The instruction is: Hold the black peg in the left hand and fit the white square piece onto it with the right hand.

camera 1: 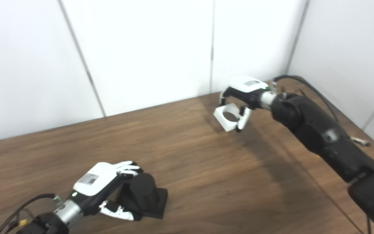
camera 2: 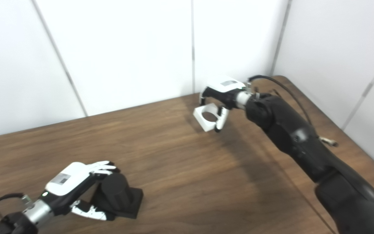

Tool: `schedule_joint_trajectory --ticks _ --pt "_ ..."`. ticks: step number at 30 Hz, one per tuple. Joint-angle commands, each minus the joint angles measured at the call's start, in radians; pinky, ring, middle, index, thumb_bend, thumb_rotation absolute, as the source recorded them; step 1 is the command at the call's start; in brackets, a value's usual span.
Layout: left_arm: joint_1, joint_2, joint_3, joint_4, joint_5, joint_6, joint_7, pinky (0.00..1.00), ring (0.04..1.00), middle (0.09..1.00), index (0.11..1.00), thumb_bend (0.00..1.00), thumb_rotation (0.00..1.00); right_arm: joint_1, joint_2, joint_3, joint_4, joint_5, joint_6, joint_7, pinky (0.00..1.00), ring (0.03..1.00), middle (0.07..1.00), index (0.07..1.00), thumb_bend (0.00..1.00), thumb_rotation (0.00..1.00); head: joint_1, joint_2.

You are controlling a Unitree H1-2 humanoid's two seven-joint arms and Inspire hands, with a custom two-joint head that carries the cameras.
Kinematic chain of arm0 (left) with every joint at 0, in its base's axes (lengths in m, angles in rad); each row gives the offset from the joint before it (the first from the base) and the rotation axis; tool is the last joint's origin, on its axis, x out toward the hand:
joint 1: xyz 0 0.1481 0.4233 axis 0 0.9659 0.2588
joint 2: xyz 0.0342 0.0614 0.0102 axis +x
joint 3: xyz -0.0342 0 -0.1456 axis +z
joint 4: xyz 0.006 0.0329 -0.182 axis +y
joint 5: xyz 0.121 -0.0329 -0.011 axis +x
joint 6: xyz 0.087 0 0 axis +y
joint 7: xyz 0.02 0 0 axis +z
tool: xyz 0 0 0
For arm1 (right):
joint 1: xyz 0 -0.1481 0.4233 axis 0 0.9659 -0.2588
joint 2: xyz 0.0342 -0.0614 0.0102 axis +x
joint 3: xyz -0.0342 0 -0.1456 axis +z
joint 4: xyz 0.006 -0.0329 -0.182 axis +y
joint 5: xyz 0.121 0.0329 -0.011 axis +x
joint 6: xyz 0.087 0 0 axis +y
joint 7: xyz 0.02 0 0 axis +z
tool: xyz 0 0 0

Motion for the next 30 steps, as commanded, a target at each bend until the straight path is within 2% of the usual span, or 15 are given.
schedule_joint_trajectory --ticks 1,6,12,19,24,30 --pt "0.023 0.047 -0.027 0.025 0.073 0.036 -0.091 0.78 0.900 0.828 0.487 0.52 0.06 -0.036 -0.024 -0.025 -0.055 0.019 0.000 0.003 0.71 0.810 0.778 0.482 0.52 0.13 0.021 0.006" --pt "0.020 0.042 -0.031 0.003 0.081 0.072 -0.120 0.79 0.918 0.841 0.488 0.52 0.06 -0.034 -0.017 -0.030 -0.108 0.036 -0.004 0.031 0.71 0.814 0.781 0.481 0.52 0.13 0.077 0.025" --pt "0.013 0.028 -0.037 -0.013 0.084 0.102 -0.138 0.80 0.921 0.846 0.488 0.52 0.07 -0.036 -0.023 -0.033 -0.148 0.078 -0.050 0.055 0.71 0.800 0.774 0.481 0.52 0.13 0.139 0.053" --pt "0.005 0.006 -0.045 -0.026 0.083 0.142 -0.164 0.81 0.928 0.851 0.488 0.52 0.07 -0.036 -0.023 -0.040 -0.210 0.123 -0.037 0.116 0.72 0.808 0.778 0.481 0.52 0.13 0.202 0.075" --pt "-0.004 -0.009 -0.048 -0.020 0.094 0.146 -0.159 0.79 0.919 0.851 0.488 0.52 0.07 -0.043 -0.018 -0.042 -0.256 0.152 -0.025 0.161 0.73 0.800 0.780 0.481 0.52 0.13 0.227 0.087" --pt "-0.009 -0.016 -0.049 -0.013 0.097 0.146 -0.154 0.79 0.917 0.856 0.488 0.52 0.07 -0.058 -0.007 -0.032 -0.284 0.170 -0.052 0.189 0.68 0.789 0.775 0.480 0.52 0.13 0.250 0.092"
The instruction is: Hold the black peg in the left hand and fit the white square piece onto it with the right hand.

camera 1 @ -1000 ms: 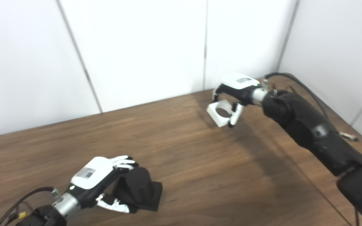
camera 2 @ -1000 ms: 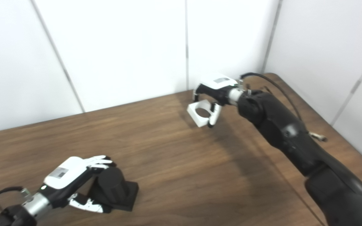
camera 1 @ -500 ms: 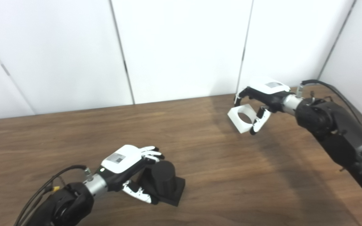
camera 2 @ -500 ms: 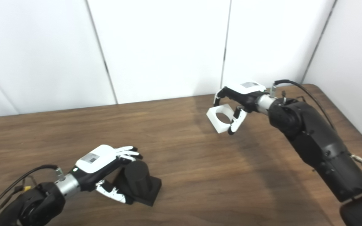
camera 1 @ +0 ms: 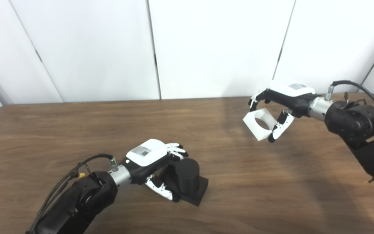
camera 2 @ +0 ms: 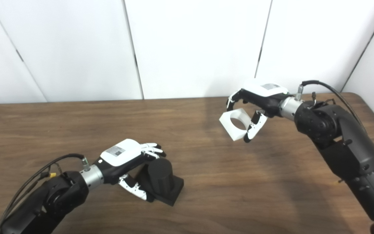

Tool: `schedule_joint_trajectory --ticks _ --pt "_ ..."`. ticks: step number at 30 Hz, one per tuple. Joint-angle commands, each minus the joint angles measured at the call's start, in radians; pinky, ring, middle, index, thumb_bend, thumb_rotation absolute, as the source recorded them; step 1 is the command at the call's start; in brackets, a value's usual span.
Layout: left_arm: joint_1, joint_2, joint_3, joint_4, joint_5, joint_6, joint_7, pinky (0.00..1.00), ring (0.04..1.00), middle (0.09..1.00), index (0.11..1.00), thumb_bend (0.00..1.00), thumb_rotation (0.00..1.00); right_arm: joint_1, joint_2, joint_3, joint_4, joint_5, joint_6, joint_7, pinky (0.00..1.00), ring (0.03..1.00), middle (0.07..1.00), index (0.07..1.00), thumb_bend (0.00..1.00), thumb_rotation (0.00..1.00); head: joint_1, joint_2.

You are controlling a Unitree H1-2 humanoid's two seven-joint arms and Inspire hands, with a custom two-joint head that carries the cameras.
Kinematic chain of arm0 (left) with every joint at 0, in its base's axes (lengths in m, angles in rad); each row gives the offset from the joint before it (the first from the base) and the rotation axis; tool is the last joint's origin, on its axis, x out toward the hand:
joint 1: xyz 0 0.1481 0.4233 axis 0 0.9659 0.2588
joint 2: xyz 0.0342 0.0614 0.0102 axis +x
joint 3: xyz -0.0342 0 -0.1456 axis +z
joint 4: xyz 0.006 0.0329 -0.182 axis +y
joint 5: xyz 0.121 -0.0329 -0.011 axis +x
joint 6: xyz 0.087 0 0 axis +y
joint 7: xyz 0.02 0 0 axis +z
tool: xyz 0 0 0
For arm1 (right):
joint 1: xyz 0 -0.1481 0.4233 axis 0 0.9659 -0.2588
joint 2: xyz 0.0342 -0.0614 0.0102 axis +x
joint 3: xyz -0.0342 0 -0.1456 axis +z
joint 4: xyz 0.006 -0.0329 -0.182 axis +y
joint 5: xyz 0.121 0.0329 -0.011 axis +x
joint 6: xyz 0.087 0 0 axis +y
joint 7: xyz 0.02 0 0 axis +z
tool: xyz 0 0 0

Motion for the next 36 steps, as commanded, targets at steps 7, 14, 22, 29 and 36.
schedule_joint_trajectory --ticks 7,14,22,29,36 --pt "0.010 0.005 -0.030 0.045 0.065 0.046 -0.073 0.82 0.932 0.867 0.488 0.52 0.07 -0.063 0.002 -0.009 -0.121 0.046 -0.026 0.032 0.66 0.777 0.766 0.479 0.52 0.13 0.014 0.005" --pt "0.003 0.000 -0.034 0.052 0.067 0.045 -0.071 0.81 0.932 0.869 0.488 0.52 0.07 -0.066 0.021 -0.002 -0.182 0.069 -0.017 0.077 0.68 0.787 0.767 0.478 0.52 0.13 0.025 0.009" --pt "0.001 -0.002 -0.038 0.058 0.073 0.041 -0.065 0.79 0.926 0.870 0.488 0.52 0.07 -0.058 0.055 0.005 -0.243 0.087 -0.011 0.108 0.67 0.778 0.760 0.477 0.52 0.13 0.027 0.011" --pt "-0.001 -0.007 -0.039 0.056 0.066 0.049 -0.074 0.80 0.929 0.873 0.488 0.52 0.07 -0.056 0.088 0.016 -0.276 0.093 0.004 0.132 0.66 0.786 0.760 0.478 0.52 0.13 0.030 0.013" --pt "-0.001 -0.007 -0.039 0.051 0.072 0.049 -0.072 0.80 0.930 0.868 0.488 0.52 0.07 -0.061 0.121 0.024 -0.273 0.102 -0.016 0.127 0.66 0.788 0.761 0.477 0.52 0.13 0.034 0.015"
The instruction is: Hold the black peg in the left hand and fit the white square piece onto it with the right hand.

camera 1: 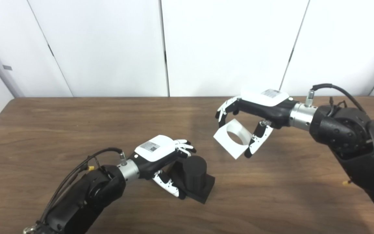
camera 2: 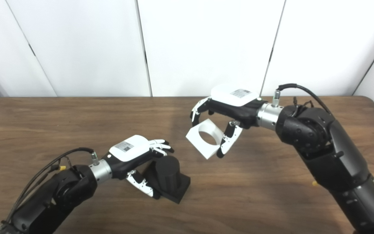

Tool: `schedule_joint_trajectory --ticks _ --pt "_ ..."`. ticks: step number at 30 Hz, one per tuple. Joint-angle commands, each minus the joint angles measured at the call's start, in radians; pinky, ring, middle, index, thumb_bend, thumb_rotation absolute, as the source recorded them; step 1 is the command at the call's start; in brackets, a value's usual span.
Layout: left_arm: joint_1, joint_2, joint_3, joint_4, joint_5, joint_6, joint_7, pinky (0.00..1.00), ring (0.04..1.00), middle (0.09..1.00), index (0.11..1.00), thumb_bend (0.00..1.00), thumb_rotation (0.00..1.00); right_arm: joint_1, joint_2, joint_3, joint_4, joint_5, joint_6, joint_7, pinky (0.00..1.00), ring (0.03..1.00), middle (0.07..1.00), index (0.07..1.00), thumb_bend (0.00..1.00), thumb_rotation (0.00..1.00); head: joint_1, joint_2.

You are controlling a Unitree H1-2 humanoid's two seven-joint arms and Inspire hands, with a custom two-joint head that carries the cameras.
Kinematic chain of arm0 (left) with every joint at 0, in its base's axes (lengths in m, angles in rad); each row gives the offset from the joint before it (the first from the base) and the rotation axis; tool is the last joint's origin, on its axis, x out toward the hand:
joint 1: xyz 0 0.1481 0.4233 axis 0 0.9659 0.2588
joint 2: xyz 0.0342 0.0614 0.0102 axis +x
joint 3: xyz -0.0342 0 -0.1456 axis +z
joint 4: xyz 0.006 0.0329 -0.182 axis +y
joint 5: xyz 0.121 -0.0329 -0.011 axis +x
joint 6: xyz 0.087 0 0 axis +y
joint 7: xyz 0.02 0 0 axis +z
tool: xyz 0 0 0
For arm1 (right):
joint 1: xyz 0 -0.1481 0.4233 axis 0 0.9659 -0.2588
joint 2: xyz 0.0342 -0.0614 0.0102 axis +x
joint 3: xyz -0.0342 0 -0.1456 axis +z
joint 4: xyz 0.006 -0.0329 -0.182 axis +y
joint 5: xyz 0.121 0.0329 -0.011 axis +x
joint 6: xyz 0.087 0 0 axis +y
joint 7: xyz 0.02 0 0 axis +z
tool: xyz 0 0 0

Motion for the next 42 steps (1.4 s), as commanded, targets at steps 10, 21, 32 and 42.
schedule_joint_trajectory --ticks 10,21,32,42 --pt "0.011 -0.002 -0.032 0.046 0.064 0.042 -0.064 0.81 0.927 0.864 0.487 0.52 0.07 -0.054 0.031 0.009 -0.047 0.020 -0.002 -0.001 0.67 0.791 0.762 0.478 0.52 0.13 0.006 0.003" --pt "0.009 -0.006 -0.031 0.043 0.064 0.048 -0.068 0.80 0.925 0.859 0.487 0.52 0.07 -0.048 0.081 0.040 -0.063 0.004 0.021 0.018 0.68 0.791 0.761 0.477 0.52 0.13 0.008 0.011" --pt "0.012 -0.006 -0.027 0.041 0.065 0.044 -0.063 0.79 0.924 0.857 0.487 0.52 0.07 -0.056 0.122 0.069 -0.052 -0.006 0.004 0.015 0.68 0.791 0.765 0.477 0.53 0.13 0.017 0.013" --pt "0.013 -0.006 -0.026 0.028 0.067 0.053 -0.074 0.78 0.930 0.863 0.487 0.52 0.07 -0.049 0.154 0.091 -0.018 -0.026 -0.013 0.001 0.70 0.786 0.765 0.478 0.53 0.13 0.028 0.017"
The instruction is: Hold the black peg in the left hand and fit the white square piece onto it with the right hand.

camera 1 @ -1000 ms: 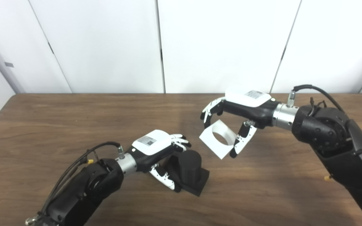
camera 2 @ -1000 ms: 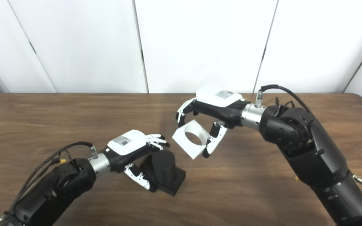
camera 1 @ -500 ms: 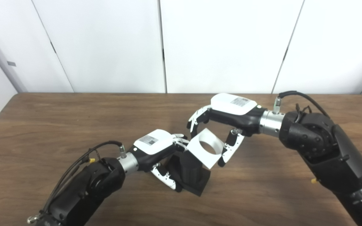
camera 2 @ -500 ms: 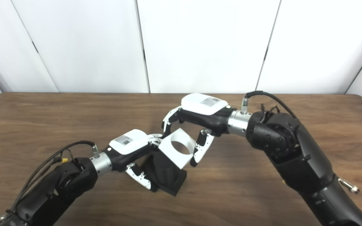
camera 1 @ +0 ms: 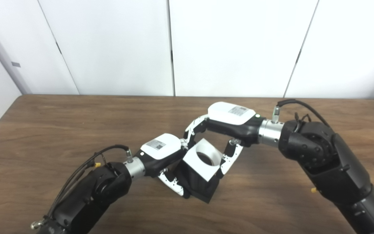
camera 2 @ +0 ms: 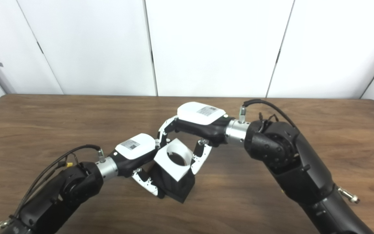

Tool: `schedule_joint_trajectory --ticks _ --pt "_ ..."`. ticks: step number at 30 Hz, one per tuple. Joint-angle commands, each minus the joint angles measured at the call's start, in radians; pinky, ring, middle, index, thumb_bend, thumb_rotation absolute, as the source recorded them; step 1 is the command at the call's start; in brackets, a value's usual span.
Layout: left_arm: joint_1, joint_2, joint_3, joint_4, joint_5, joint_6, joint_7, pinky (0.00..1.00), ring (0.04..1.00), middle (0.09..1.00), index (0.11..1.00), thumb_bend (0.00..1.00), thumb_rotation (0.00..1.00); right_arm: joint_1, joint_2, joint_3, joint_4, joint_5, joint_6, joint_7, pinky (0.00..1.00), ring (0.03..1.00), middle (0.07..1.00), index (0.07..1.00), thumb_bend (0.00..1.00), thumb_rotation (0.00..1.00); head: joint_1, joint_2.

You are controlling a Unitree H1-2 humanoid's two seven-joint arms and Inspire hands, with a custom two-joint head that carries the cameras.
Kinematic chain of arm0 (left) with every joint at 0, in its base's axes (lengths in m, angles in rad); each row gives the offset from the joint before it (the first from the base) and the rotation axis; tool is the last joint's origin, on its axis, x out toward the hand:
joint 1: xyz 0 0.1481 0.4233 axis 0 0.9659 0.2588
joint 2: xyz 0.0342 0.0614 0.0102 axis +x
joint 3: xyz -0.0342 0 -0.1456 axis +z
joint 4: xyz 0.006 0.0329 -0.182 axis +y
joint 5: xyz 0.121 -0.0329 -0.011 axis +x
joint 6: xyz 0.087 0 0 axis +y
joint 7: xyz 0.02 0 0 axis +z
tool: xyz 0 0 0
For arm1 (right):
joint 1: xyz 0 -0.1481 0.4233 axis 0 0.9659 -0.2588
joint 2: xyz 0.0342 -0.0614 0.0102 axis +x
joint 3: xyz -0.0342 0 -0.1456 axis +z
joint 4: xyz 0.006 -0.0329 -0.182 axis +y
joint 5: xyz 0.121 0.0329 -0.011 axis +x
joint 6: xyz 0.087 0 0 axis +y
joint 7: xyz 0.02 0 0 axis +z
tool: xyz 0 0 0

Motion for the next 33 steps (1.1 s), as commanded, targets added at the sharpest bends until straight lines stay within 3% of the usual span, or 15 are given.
schedule_joint_trajectory --ticks 1,15,33 --pt "0.017 0.006 -0.030 0.028 0.062 0.038 -0.063 0.78 0.929 0.864 0.487 0.52 0.07 -0.048 0.006 -0.008 0.001 -0.002 -0.020 -0.026 0.69 0.786 0.765 0.478 0.53 0.13 0.000 0.000" --pt "0.019 0.007 -0.030 0.030 0.054 0.033 -0.063 0.79 0.927 0.861 0.487 0.52 0.07 -0.039 0.036 0.029 0.101 -0.025 -0.085 -0.060 0.70 0.781 0.762 0.478 0.52 0.13 0.010 -0.001" --pt "0.018 0.011 -0.041 0.015 0.064 0.044 -0.079 0.80 0.937 0.863 0.488 0.52 0.07 -0.034 0.090 0.070 0.130 -0.037 -0.052 -0.039 0.72 0.814 0.770 0.478 0.52 0.13 0.011 0.009"
